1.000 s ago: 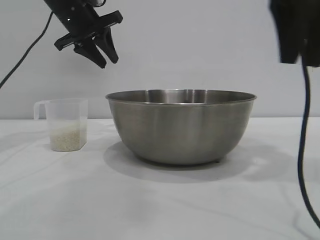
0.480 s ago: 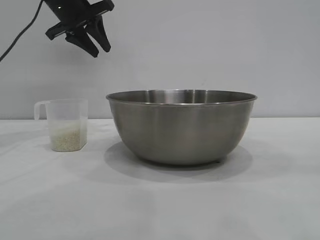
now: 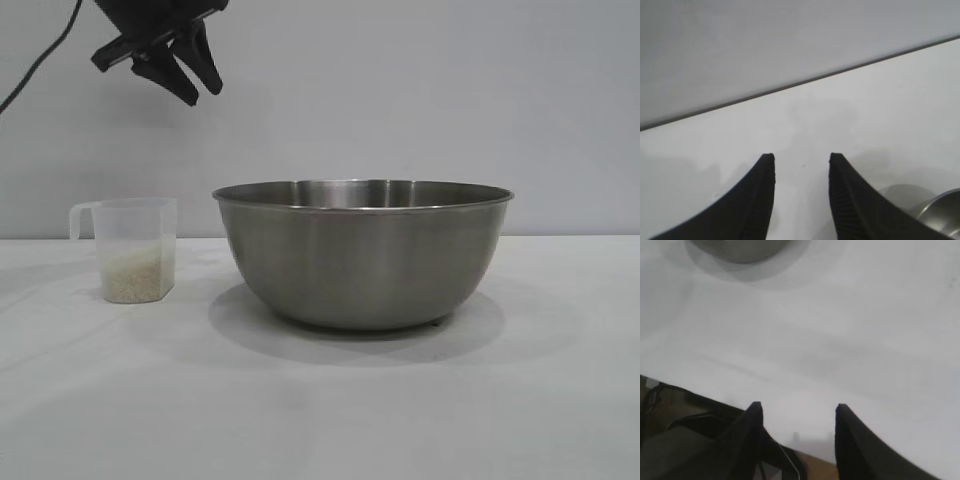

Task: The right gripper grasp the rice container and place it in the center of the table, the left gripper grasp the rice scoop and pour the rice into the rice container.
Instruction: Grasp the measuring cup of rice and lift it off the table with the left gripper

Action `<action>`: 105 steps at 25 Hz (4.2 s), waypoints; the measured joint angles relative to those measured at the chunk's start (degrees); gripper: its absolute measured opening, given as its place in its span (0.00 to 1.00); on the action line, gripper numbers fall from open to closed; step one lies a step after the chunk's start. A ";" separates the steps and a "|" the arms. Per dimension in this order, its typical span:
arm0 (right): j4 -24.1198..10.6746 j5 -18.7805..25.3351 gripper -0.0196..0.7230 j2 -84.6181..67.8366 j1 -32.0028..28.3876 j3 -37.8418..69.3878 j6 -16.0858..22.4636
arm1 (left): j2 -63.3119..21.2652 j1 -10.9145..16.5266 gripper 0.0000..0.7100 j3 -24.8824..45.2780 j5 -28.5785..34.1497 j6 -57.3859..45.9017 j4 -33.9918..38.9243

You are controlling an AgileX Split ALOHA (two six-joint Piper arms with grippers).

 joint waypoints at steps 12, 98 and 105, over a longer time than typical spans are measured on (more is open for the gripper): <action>-0.25 0.60 0.41 -10.22 0.00 -0.22 1.99 | -2.56 0.00 0.32 0.00 0.02 0.37 0.12; -1.13 -7.24 0.41 -10.22 0.09 2.10 3.22 | 0.60 -4.09 0.32 78.28 -109.91 -20.54 31.75; -1.03 -7.24 0.41 -10.22 0.09 2.10 3.22 | 0.74 -4.09 0.00 76.68 -109.91 -20.54 33.08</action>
